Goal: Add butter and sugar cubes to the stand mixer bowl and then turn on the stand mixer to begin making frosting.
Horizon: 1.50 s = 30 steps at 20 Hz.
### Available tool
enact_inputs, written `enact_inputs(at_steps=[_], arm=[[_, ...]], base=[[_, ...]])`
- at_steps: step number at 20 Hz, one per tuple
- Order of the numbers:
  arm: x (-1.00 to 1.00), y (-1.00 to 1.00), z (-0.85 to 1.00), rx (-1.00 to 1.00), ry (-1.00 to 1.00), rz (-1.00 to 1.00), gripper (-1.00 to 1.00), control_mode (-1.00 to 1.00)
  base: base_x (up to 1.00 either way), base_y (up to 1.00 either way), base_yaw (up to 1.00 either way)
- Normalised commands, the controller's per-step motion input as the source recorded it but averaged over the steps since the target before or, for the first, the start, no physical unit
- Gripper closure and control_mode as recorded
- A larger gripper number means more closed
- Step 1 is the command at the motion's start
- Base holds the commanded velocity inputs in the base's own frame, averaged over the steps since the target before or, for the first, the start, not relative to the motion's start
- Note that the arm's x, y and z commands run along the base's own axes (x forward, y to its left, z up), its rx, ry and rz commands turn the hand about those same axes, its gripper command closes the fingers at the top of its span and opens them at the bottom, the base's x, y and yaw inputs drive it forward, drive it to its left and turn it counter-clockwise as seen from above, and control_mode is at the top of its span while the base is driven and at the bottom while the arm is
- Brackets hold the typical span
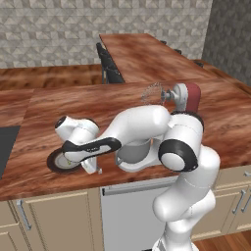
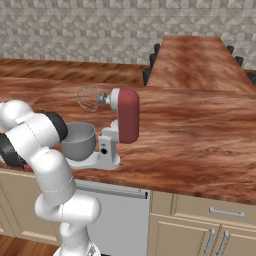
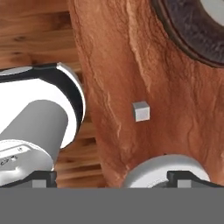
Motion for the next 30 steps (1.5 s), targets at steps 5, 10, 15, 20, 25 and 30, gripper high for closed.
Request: enact_inputs(at_steps=[5, 10, 15, 20, 25, 30], arm=[[0.13, 0.00, -0.30, 0.00, 0.00, 0.00, -1.00, -1.00], [0.00, -0.05, -0.25, 0.00, 0.00, -0.01, -1.00, -1.00], [0.03, -0.10, -0.17, 0.00, 0.00, -0.02, -1.00, -1.00], [0.12, -0.02, -0.14, 0.00, 0.00, -0.02, -1.00, -1.00], [0.20, 0.00, -0.13, 0.00, 0.00, -0.01, -1.00, -1.00], [0.11, 0.00, -0.19, 0.00, 0.00, -0.01, -1.00, -1.00]], base=[[0.00, 0.00, 0.00], [0.00, 0.00, 0.00], [0.00, 0.00, 0.00], [0.00, 0.00, 0.00], [0.00, 0.00, 0.00], [0.00, 0.00, 0.00]])
